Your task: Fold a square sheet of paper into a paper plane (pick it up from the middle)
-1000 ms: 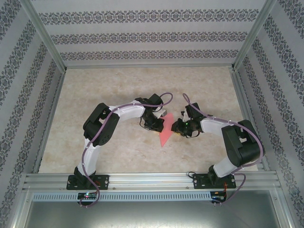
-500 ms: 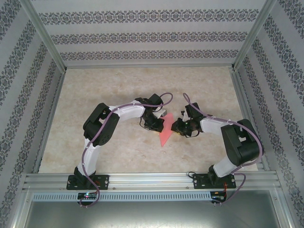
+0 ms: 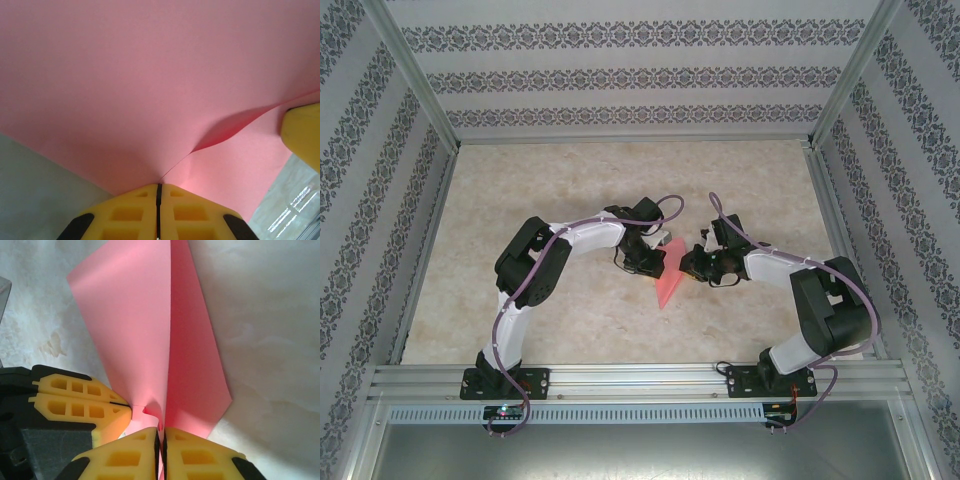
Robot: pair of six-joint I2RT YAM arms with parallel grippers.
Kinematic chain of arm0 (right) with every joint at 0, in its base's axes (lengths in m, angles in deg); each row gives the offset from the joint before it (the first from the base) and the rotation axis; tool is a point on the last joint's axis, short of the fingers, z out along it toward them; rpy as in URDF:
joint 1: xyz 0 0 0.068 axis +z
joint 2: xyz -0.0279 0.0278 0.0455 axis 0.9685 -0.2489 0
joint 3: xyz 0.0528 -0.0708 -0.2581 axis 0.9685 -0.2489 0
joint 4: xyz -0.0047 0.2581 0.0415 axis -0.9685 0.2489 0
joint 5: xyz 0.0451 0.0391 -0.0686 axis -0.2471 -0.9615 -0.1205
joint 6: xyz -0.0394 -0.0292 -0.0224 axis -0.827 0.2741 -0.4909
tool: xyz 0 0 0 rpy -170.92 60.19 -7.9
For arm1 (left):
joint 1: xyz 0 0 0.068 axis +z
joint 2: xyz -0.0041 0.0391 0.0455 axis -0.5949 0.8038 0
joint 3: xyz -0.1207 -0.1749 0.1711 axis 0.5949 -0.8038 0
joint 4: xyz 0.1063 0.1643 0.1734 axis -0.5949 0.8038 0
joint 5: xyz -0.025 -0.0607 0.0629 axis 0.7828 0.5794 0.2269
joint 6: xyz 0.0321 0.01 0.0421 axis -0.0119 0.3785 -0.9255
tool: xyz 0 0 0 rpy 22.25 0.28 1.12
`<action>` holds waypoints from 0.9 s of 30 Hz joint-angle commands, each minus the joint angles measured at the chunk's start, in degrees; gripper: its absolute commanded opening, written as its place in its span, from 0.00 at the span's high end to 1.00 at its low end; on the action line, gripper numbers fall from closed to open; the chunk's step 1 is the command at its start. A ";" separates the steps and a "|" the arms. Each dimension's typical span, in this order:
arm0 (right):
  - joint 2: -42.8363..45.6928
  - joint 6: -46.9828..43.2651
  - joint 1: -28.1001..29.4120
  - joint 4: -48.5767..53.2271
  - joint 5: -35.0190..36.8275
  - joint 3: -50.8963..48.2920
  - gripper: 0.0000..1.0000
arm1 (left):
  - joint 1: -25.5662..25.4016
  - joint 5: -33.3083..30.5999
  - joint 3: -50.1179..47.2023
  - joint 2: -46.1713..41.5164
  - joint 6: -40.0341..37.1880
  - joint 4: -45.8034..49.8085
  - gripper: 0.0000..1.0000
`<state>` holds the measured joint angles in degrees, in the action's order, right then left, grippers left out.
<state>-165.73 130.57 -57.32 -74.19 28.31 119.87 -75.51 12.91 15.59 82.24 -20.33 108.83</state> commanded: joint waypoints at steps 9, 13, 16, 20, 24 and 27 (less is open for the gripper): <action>-1.53 -1.40 3.13 2.66 1.10 3.10 0.96 | -0.27 -9.30 -3.39 5.49 -1.30 3.20 0.90; -1.32 -1.09 3.40 2.77 1.31 3.25 0.97 | -0.24 -9.30 -3.29 5.85 -1.25 3.05 0.90; -0.58 -0.48 3.28 1.79 0.72 2.53 0.95 | -0.28 -9.26 -3.30 6.00 -1.24 3.12 0.90; 1.04 1.22 3.19 -0.74 -0.93 0.14 0.83 | -0.28 -9.29 -3.53 6.19 -1.26 3.03 0.90; 1.70 6.32 3.32 -9.66 -4.85 -4.43 0.76 | -0.28 -9.10 -3.52 6.22 -1.32 3.03 0.90; 2.43 6.41 3.78 -9.51 -4.09 -5.54 0.75 | -0.28 -9.13 -3.54 6.22 -1.42 3.09 0.90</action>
<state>-164.90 134.96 -54.33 -80.70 26.36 115.76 -75.51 12.93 15.59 82.19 -20.51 108.80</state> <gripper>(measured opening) 0.245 0.100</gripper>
